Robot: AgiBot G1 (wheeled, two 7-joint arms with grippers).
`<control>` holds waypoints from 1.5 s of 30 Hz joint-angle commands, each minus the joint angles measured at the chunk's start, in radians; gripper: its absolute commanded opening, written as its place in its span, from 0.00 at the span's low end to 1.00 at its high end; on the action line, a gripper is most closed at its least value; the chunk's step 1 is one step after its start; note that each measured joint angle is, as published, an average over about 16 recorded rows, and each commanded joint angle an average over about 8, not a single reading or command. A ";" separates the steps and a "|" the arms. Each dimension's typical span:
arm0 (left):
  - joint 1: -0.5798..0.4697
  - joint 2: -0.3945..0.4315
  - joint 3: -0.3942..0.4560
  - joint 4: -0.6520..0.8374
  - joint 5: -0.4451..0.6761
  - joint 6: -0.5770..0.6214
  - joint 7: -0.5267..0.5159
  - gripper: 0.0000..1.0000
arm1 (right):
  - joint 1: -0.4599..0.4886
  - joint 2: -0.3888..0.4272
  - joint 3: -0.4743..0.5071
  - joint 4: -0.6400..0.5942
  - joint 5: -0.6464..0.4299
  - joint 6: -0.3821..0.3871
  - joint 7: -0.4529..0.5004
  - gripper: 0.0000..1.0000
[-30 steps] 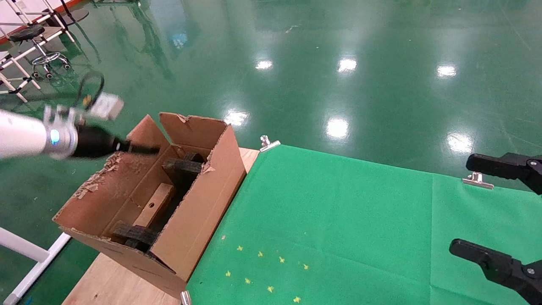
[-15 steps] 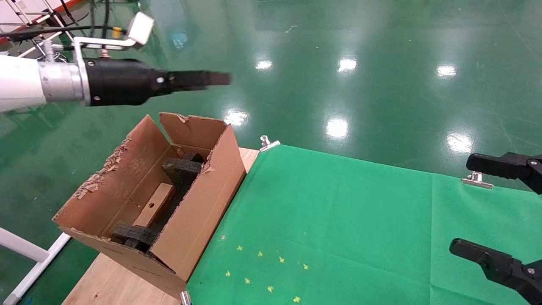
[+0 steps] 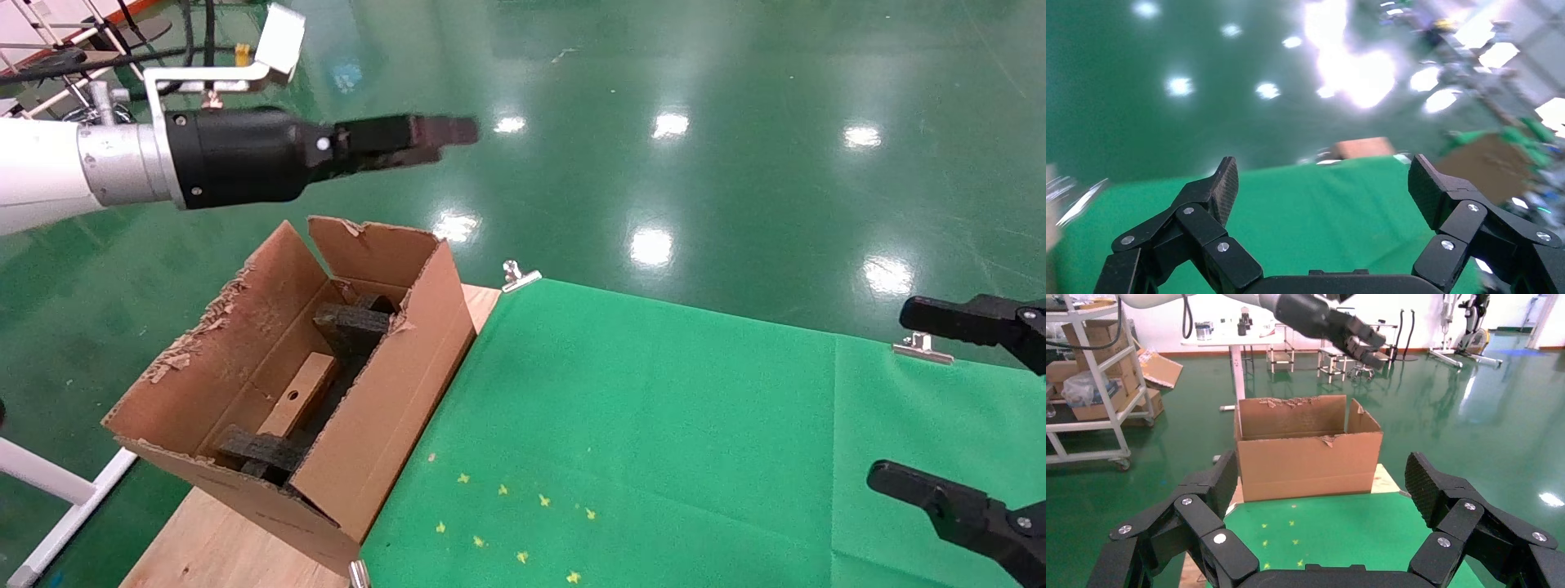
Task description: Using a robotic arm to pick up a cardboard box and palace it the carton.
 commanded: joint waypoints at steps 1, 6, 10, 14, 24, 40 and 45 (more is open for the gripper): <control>0.014 -0.002 -0.010 -0.017 -0.005 0.002 0.011 1.00 | 0.000 0.000 0.000 0.000 0.000 0.000 0.000 1.00; 0.078 -0.010 -0.056 -0.093 -0.028 0.010 0.058 1.00 | 0.000 0.000 0.000 0.000 0.000 0.000 0.000 1.00; 0.128 -0.017 -0.092 -0.154 -0.046 0.016 0.096 1.00 | 0.000 0.000 0.000 0.000 0.000 0.000 0.000 1.00; 0.178 -0.024 -0.129 -0.215 -0.065 0.022 0.134 1.00 | 0.000 0.000 0.000 0.000 0.000 0.000 0.000 1.00; 0.305 -0.040 -0.220 -0.367 -0.111 0.038 0.229 1.00 | 0.000 0.000 0.000 0.000 0.000 0.000 0.000 1.00; 0.507 -0.067 -0.366 -0.610 -0.184 0.062 0.381 1.00 | 0.000 0.000 0.000 0.000 0.000 0.000 0.000 1.00; 0.570 -0.075 -0.411 -0.686 -0.207 0.070 0.429 1.00 | 0.000 0.000 0.000 0.000 0.000 0.000 0.000 1.00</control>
